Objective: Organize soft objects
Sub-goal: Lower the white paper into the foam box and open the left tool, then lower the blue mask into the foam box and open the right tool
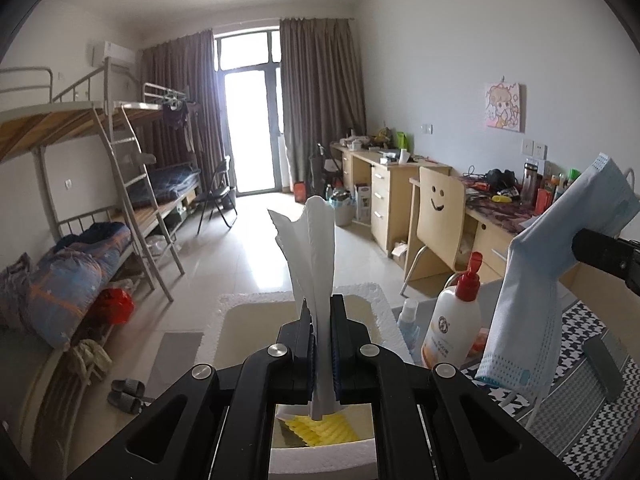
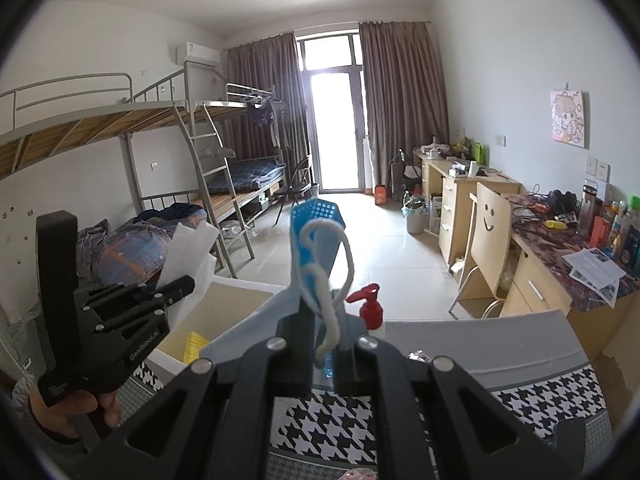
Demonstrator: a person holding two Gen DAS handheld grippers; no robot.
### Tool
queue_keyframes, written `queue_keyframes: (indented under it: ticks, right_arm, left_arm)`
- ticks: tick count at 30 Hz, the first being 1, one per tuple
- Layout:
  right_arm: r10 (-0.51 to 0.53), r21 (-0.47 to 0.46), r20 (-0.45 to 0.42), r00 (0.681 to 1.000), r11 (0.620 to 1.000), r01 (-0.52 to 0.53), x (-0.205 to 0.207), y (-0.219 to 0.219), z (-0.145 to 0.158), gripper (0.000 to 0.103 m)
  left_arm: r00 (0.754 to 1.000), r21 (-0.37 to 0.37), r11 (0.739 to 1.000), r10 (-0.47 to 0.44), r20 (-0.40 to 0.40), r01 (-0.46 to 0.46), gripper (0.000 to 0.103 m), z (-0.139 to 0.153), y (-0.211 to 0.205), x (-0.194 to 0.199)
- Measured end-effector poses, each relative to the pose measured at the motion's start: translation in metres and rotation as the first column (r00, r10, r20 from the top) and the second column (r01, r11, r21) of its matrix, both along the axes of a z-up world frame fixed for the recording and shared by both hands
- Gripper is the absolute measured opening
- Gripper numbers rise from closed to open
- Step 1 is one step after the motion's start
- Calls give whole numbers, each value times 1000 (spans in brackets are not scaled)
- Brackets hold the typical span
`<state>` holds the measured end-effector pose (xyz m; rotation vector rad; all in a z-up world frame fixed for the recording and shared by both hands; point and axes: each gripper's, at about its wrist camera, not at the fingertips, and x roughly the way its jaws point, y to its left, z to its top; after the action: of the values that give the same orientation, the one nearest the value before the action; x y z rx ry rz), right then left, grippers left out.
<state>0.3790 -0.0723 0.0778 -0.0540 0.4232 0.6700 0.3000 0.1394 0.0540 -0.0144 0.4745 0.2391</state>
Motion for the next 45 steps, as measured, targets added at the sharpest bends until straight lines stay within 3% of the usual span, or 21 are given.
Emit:
queue_keyframes:
  ticks: [5, 6, 7, 9, 10, 28, 45]
  right_arm:
    - [-1, -3, -7, 1000, 1000, 1, 2, 4, 0, 9]
    - [-1, -5, -9, 1000, 1000, 1, 3, 5, 0, 9]
    - [-1, -6, -10, 1000, 1000, 1, 4, 7, 0, 9]
    - [-2, -8, -12, 1000, 1000, 2, 5, 10, 0, 9]
    - [-2, -8, -13, 1000, 1000, 2, 7, 10, -1, 9]
    - [24, -28, -13, 1000, 999, -25, 16, 35, -3, 9]
    - [60, -55, -23, 998, 997, -61, 20, 73, -8, 9]
  left_arm:
    - [999, -31, 1000, -6, -41, 5, 11, -12, 9, 10]
    - [999, -35, 999, -7, -54, 5, 20, -17, 11, 13]
    - [998, -36, 999, -5, -62, 3, 39, -19, 13, 13]
    - [998, -38, 999, 11, -70, -13, 64, -23, 17, 13]
    - [998, -38, 999, 21, -64, -23, 67, -24, 19, 12]
    - [994, -28, 994, 110, 1, -110, 100, -8, 41, -19]
    - [985, -16, 985, 170, 41, -169, 102, -4, 62, -50]
